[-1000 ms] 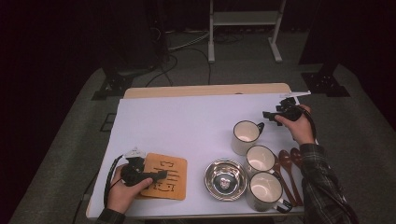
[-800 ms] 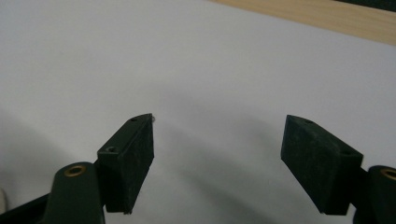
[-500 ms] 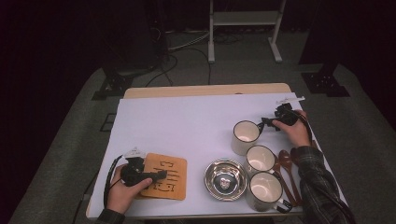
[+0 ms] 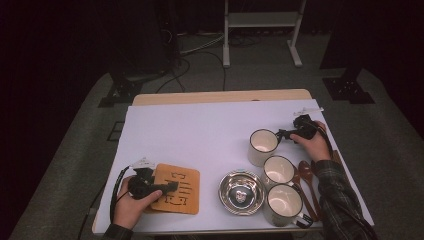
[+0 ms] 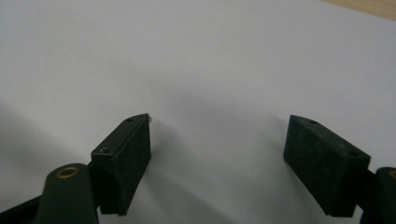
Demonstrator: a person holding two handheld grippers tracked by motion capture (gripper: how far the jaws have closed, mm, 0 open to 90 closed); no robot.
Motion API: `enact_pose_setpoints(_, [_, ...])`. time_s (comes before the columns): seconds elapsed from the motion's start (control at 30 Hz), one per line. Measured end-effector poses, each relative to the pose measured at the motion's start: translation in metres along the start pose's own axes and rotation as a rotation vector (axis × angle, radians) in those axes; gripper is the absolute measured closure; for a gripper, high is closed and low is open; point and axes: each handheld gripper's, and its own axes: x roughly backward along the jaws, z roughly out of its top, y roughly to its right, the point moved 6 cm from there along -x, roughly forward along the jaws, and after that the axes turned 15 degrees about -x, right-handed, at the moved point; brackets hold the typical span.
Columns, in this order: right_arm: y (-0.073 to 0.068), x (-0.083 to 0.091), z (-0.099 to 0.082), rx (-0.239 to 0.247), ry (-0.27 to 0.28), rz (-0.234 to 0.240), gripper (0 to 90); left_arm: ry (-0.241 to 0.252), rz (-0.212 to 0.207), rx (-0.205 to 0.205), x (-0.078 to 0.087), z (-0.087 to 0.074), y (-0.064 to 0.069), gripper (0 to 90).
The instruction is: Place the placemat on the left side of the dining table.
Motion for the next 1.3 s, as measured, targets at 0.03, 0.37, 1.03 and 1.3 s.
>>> enact_pose_setpoints(0.03, [0.000, 0.000, 0.000, 0.001, 0.002, 0.001, 21.5, -0.001, -0.001, -0.002, 0.000, 0.001, 0.000, 41.4])
enact_pose_setpoints(0.37, [0.000, 0.000, 0.000, 0.001, 0.002, 0.000, 21.6, 0.019, -0.026, 0.021, 0.005, 0.007, 0.000, 50.7])
enact_pose_setpoints(1.03, [0.000, 0.000, 0.000, 0.000, 0.004, -0.001, 21.6, 0.092, -0.126, 0.067, 0.015, 0.025, 0.004, 70.3])
enact_pose_setpoints(1.3, [0.000, 0.000, 0.000, 0.001, 0.004, -0.002, 21.6, 0.132, -0.189, 0.089, 0.017, 0.032, 0.008, 77.5])
